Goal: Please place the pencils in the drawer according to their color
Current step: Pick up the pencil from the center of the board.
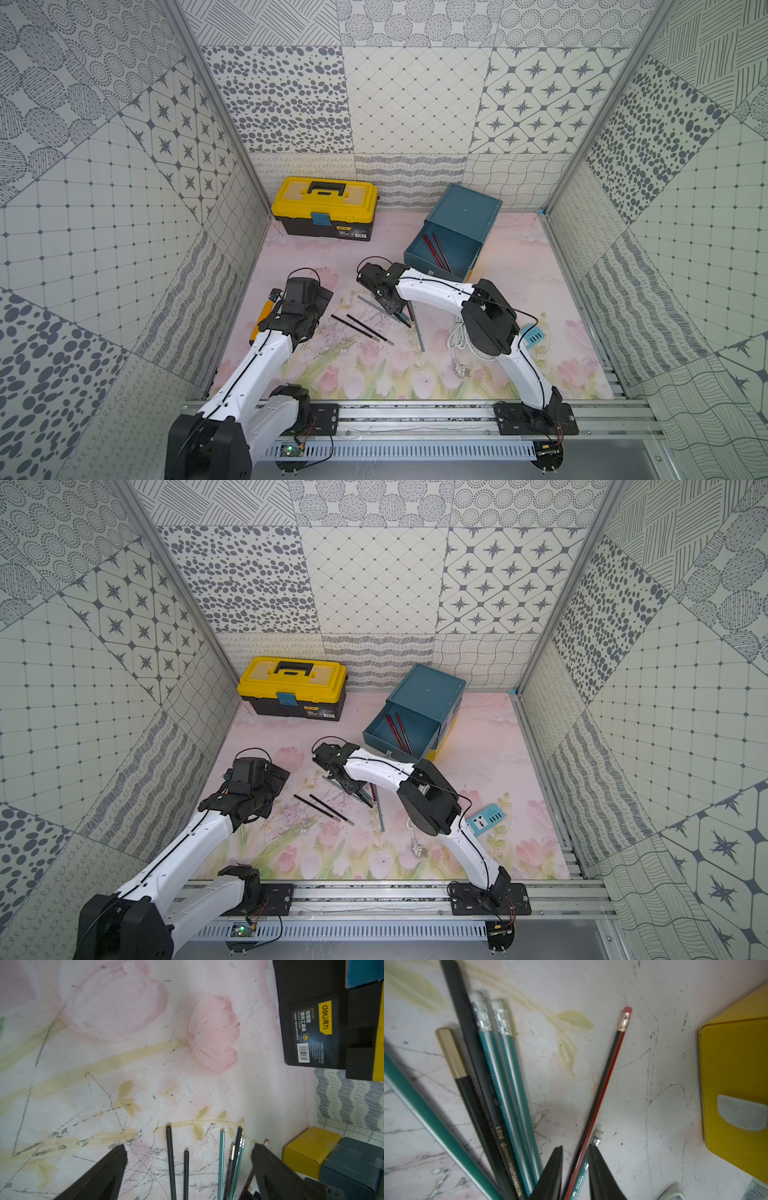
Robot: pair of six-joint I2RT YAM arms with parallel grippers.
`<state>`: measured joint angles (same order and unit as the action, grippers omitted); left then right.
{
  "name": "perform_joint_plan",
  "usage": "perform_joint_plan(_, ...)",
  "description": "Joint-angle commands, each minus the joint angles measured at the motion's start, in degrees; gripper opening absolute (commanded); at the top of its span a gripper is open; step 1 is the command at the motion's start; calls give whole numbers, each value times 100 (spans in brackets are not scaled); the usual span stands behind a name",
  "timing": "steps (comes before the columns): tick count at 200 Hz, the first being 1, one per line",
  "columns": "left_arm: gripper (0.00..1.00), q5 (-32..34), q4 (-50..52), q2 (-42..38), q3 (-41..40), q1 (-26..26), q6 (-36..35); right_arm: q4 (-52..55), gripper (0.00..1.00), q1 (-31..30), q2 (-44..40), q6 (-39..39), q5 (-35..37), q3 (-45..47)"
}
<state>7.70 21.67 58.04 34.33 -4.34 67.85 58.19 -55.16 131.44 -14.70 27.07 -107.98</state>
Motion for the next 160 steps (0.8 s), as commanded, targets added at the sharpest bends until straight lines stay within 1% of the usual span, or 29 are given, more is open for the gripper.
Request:
perform_joint_plan(1, 99, -23, -50, 14, -58, 16, -14, -205, 28, 40, 15, -156, 43, 127)
perform_joint_plan(75, 99, -23, -55, 9, -70, 20, -20, -356, 28, 74, 7, -221, -153, 389)
perform_joint_plan(116, 99, -15, -49, 0, -67, 20, -10, -482, 23, 74, -54, -253, -438, 595)
perform_joint_plan(160, 99, -17, -32, -10, -62, 19, -14, -619, 21, 106, -162, -344, -755, 769)
